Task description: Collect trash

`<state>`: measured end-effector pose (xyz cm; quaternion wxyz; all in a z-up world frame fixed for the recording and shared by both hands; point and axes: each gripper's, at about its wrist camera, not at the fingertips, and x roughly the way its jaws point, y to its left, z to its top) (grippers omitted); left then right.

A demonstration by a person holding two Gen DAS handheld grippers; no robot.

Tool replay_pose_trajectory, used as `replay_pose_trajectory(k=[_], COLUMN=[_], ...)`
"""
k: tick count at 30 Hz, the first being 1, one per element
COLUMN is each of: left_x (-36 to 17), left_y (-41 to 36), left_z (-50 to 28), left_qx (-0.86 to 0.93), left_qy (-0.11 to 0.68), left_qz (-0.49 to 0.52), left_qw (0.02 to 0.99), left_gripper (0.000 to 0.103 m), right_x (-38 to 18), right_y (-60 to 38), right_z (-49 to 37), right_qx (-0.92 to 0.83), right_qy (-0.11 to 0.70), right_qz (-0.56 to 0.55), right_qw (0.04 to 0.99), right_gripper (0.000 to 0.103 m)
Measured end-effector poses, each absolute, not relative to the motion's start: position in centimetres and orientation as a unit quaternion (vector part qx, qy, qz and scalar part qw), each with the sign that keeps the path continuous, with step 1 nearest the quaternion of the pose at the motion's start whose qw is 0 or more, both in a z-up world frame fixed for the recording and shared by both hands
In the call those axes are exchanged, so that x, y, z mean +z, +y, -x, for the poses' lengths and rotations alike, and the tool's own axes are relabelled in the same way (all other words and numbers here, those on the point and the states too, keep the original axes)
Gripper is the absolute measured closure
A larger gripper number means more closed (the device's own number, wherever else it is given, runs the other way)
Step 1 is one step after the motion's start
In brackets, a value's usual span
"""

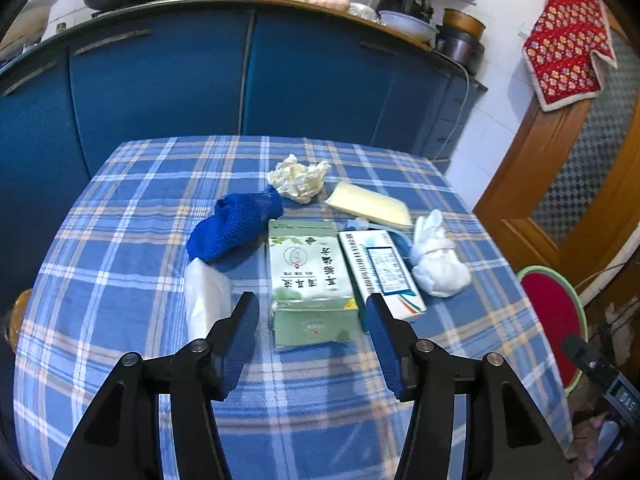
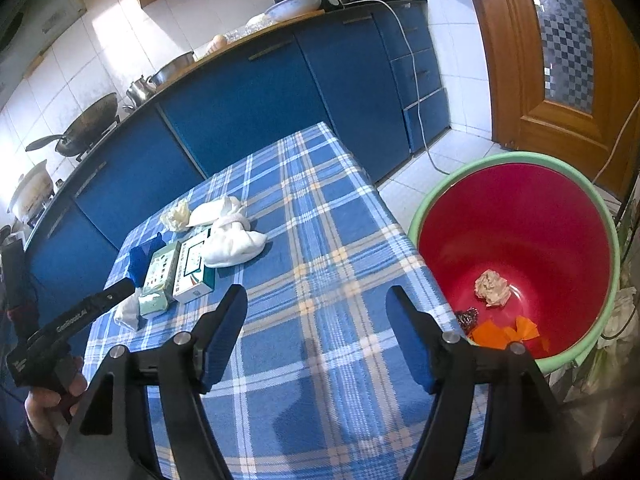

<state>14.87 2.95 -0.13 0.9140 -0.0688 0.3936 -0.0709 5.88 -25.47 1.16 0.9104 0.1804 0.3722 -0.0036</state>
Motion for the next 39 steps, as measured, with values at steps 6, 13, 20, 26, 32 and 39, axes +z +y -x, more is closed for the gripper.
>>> replay_pose_trajectory(k=[6,13,20,26,32,39], left_x=[-1.2,-2.0,-2.8,-3.0,-3.5,-3.9], left_y=[2.3,0.9,0.7,1.2,1.8,1.3], left_z=[-16.6,-18.7,-19.9,-20.1,-20.1,-20.3], left_qx=[-0.07,-0.064,-0.052,-0.048,-0.022,-0.035], left_qy=[0.409,0.417,0.423,0.419,0.426,0.418], left_qz=[0.054,0.03,0.025,0.035,0.031,0.029], left_qw=[0.908,0.906,0.905,0.906,0.904,0.907], left_gripper=[0.041,0.039,0.039,0.039,0.039,0.043], right_x=[0.7,0.3,0.2,0.1,0.2,0.1], right_y=[-25.1,-25.1,-25.0,-24.4,-23.5,-22.4], right_z=[-6.3,-6.8,-7.3,-8.1,-8.8,-9.9], right_qx=[-0.003,-0.005,-0.004,0.002,0.011,0.02], right_qy=[0.379,0.386,0.39,0.394,0.394,0.398], right_qz=[-0.176,-0.178,-0.175,-0.168,-0.157,-0.146], right_qw=[0.908,0.905,0.904,0.904,0.905,0.905], right_gripper=[0.029,0.027,0.027,0.027,0.026,0.026])
